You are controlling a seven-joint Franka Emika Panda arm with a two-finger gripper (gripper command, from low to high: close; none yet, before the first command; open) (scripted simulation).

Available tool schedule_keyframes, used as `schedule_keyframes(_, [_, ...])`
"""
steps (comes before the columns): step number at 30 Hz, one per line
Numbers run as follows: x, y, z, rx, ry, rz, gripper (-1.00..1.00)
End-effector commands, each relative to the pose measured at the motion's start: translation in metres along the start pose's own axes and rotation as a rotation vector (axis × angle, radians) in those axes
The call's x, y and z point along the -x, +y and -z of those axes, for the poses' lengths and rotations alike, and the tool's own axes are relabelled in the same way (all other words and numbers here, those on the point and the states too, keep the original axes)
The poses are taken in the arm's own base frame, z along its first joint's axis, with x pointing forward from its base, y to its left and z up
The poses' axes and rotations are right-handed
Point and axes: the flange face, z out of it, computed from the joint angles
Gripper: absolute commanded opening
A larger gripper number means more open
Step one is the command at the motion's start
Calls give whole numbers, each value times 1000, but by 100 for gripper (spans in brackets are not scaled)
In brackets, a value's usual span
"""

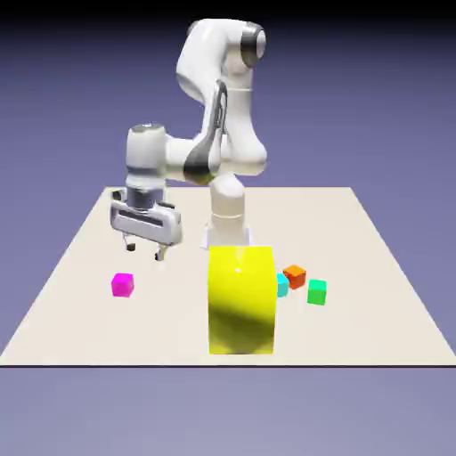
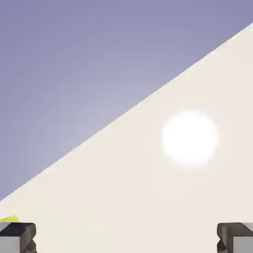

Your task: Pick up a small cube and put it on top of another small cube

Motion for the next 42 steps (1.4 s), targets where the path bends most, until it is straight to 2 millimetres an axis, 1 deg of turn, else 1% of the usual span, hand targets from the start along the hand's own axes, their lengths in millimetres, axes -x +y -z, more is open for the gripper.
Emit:
schedule_keyframes(1, [-7,3,-8,26,-25,-33,0])
schedule_keyframes(7, [-69,41,-53,165,-182,-288,0])
schedule_keyframes(13, [-120,90,-94,272,-370,-535,0])
schedule_keyframes(19, [-159,146,-130,343,-586,-766,0])
schedule_keyframes(23, [-180,184,-149,368,-746,-906,0])
schedule_keyframes(24, [-182,189,-152,370,-765,-921,0])
schedule_keyframes(25, [-182,189,-152,370,-765,-921,0])
schedule_keyframes(28, [-153,189,-195,370,-765,-921,0])
schedule_keyframes(29, [-145,190,-206,370,-765,-921,0])
schedule_keyframes(30, [-145,190,-206,370,-765,-921,-100])
schedule_keyframes(31, [-145,190,-206,370,-765,-921,-100])
schedule_keyframes(34, [-175,189,-163,370,-765,-921,-100])
schedule_keyframes(35, [-188,190,-148,362,-747,-919,-100])
schedule_keyframes(36, [-202,187,-137,346,-686,-893,-100])
schedule_keyframes(39, [-183,134,-125,368,-569,-734,-100])
schedule_keyframes(42, [-158,80,-112,376,-455,-570,-100])
